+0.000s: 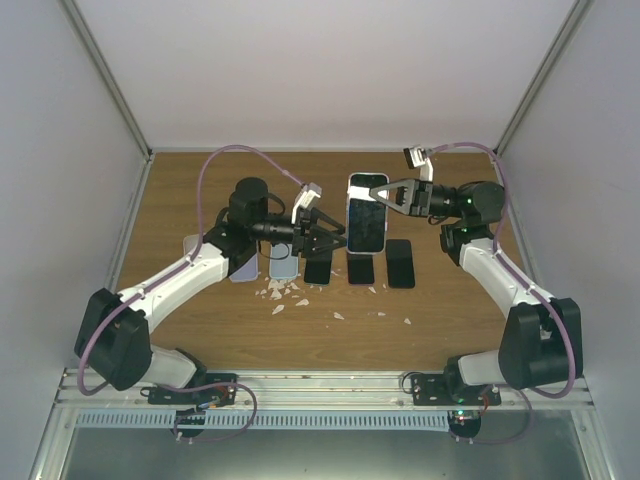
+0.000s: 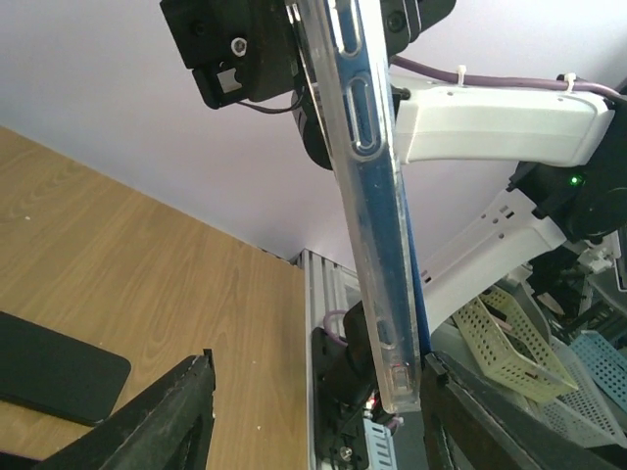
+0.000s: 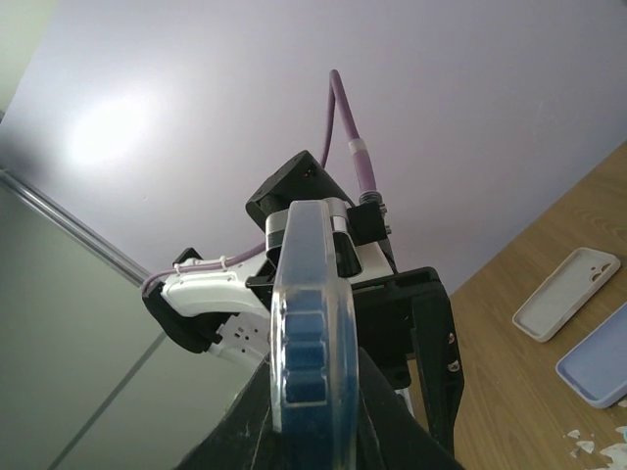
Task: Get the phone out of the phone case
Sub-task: Remove the phone case from the phone.
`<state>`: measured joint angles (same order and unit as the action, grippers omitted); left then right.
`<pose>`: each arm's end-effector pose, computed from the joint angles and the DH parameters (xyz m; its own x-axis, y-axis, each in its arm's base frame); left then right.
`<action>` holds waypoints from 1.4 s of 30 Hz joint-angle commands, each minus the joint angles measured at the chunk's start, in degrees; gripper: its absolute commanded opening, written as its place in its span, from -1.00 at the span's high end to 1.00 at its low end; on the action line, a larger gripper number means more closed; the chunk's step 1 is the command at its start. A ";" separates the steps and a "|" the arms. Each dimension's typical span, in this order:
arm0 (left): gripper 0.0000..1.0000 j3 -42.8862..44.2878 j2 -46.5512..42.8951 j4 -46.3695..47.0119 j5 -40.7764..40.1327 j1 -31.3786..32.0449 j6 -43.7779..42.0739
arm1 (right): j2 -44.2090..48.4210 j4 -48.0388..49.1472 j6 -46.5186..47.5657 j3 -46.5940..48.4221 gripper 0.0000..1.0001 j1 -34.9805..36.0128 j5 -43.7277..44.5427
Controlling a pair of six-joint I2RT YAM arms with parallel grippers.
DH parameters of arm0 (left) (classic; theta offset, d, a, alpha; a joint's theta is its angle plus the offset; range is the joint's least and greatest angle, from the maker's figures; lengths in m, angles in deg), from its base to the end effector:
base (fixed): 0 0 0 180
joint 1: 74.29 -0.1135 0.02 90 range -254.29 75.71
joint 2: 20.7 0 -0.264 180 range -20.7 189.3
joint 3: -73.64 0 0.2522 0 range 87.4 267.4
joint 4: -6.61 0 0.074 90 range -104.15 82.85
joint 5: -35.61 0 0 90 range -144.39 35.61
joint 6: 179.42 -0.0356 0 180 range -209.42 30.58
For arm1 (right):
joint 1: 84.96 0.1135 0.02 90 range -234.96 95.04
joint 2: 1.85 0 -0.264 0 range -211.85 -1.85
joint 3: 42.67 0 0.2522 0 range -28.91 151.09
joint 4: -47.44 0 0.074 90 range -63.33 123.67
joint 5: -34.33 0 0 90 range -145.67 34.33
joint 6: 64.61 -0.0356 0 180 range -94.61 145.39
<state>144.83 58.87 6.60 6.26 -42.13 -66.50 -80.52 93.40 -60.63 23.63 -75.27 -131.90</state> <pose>0.2478 -0.1924 0.3230 -0.4997 0.0887 -0.8617 0.8646 -0.0103 -0.5024 0.2733 0.0817 0.3640 -0.7977 0.1047 -0.5939 -0.6022 -0.0861 0.7937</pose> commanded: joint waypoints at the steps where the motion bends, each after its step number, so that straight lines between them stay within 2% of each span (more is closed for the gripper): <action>1: -0.12 1.81 1.08 -1.04 -4.26 -0.24 -1.16 | 1.76 5.08 -2.66 -0.10 0.99 0.39 1.35; 7: -0.04 0.49 1.93 1.56 -4.28 -1.49 1.19 | 1.55 8.96 -5.53 -0.27 0.99 0.60 0.94; 13: 0.05 3.34 3.39 -4.05 -10.29 -1.49 -1.89 | 0.81 13.69 -9.63 -0.72 0.99 1.32 1.02; 17: 0.12 4.36 4.37 -4.66 -12.14 -1.66 -1.69 | 0.60 14.26 -10.23 -1.17 0.99 2.43 1.05; 29: 0.14 10.60 7.53 5.73 -7.01 -2.19 8.98 | -1.01 1.49 2.43 -4.57 0.99 6.05 0.05; 35: 0.16 9.32 9.17 16.10 -4.70 -2.28 17.45 | -2.90 -2.42 5.53 -4.80 0.99 7.96 -0.42; 39: 0.35 7.09 9.54 23.83 -3.55 -2.28 24.07 | -6.19 -1.82 4.35 -3.98 0.99 7.98 -0.97; 42: 0.63 5.60 9.23 25.41 -3.49 -2.60 26.62 | -8.01 -1.80 3.71 -1.96 0.99 7.71 -1.43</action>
<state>149.99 68.58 14.63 8.46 -45.12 -47.36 -85.55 94.36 -56.67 20.78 -72.03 -122.83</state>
